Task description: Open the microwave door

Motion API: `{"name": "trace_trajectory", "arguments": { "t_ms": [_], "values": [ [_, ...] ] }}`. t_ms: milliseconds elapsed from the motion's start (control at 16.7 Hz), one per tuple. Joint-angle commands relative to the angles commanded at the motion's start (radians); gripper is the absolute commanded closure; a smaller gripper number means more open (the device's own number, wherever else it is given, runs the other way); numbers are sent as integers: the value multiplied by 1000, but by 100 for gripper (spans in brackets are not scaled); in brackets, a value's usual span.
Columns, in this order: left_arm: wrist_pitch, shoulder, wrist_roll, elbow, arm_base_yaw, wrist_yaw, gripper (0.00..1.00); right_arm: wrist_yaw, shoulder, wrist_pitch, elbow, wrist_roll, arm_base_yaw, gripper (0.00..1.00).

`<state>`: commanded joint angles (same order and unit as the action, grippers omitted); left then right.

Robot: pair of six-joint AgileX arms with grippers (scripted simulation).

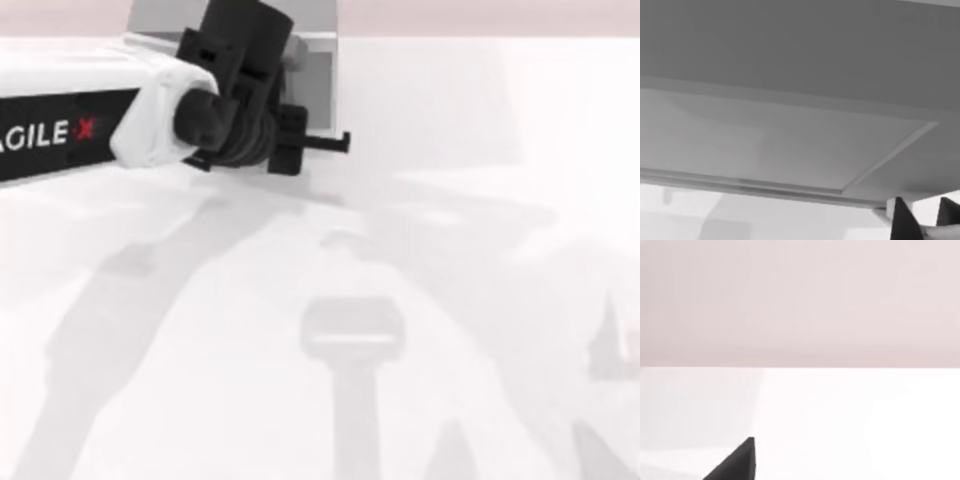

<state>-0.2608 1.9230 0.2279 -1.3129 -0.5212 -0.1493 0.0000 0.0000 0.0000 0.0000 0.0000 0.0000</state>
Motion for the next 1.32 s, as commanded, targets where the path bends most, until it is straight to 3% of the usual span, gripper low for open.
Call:
{"name": "trace_trajectory", "arguments": {
  "t_ms": [420, 1320],
  "values": [
    [26, -43, -70, 60, 27, 48, 100, 0, 0, 0, 0, 0, 0, 0],
    [26, -43, -70, 61, 27, 48, 100, 0, 0, 0, 0, 0, 0, 0]
  ]
}}
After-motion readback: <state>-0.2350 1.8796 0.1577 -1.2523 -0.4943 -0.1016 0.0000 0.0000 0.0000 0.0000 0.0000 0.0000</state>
